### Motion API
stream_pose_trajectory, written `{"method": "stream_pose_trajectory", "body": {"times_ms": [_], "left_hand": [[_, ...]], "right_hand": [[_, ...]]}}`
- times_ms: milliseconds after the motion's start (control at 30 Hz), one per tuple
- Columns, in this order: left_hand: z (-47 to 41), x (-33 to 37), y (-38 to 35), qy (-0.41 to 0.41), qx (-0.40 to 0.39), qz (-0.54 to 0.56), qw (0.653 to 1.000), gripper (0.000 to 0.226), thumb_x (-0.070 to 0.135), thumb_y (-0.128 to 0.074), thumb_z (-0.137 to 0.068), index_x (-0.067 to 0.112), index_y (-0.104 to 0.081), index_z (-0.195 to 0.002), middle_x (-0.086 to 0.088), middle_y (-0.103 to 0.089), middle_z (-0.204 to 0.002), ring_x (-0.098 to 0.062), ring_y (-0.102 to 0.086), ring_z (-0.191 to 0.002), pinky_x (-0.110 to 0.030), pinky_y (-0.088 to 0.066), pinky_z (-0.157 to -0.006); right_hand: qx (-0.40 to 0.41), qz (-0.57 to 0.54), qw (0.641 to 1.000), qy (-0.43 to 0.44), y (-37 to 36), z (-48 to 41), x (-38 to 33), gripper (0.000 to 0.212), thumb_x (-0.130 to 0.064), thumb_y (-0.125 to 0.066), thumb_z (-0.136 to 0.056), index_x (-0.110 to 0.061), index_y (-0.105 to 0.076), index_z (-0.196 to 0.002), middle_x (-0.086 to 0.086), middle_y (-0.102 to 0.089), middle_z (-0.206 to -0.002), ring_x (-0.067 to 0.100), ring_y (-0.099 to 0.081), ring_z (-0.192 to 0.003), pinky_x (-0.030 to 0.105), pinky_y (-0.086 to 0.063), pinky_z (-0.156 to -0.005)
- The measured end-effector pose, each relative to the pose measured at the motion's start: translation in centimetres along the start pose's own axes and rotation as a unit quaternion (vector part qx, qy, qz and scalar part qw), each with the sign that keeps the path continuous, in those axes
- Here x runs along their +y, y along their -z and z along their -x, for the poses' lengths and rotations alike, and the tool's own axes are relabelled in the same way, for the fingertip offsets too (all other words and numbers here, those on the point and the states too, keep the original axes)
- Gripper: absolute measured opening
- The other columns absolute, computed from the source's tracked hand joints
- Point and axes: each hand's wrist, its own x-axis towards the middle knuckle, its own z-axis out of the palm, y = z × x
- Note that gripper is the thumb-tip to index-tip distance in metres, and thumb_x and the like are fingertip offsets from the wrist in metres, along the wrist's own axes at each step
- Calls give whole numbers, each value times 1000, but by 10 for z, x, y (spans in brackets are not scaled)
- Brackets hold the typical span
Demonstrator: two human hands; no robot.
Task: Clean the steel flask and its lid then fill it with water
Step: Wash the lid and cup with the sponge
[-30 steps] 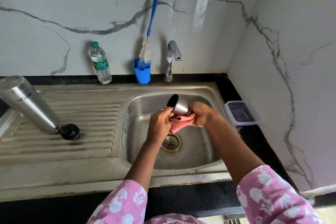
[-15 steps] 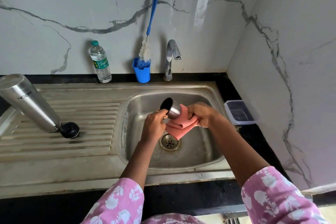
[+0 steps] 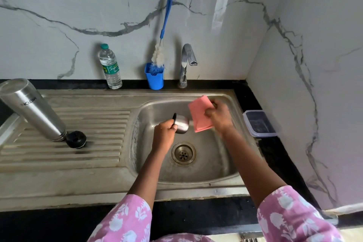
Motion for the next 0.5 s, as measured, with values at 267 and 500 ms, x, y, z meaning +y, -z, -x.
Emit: {"method": "stream_pose_trajectory", "body": {"times_ms": [267,500], "left_hand": [[-2,11,-5,58,-36,85,994,18,4,-49,-90,-3,-65,-89,-15,-61,-78,-19,-45,-72,-29,-33,-66],[-3,26,2,220,17,350,911,30,1,-45,-86,15,-60,-64,4,-52,-55,-12,-45,-53,-16,-37,-45]], "right_hand": [[-121,375,888,237,-34,15,11,55,4,-47,-86,-18,-50,-136,6,-52,-138,34,-52,-121,41,-44,-99],[-83,367,773,511,-32,26,22,43,9,-60,-72,-5,-69,-112,19,-64,-119,41,-59,-111,49,-50,-91]]}}
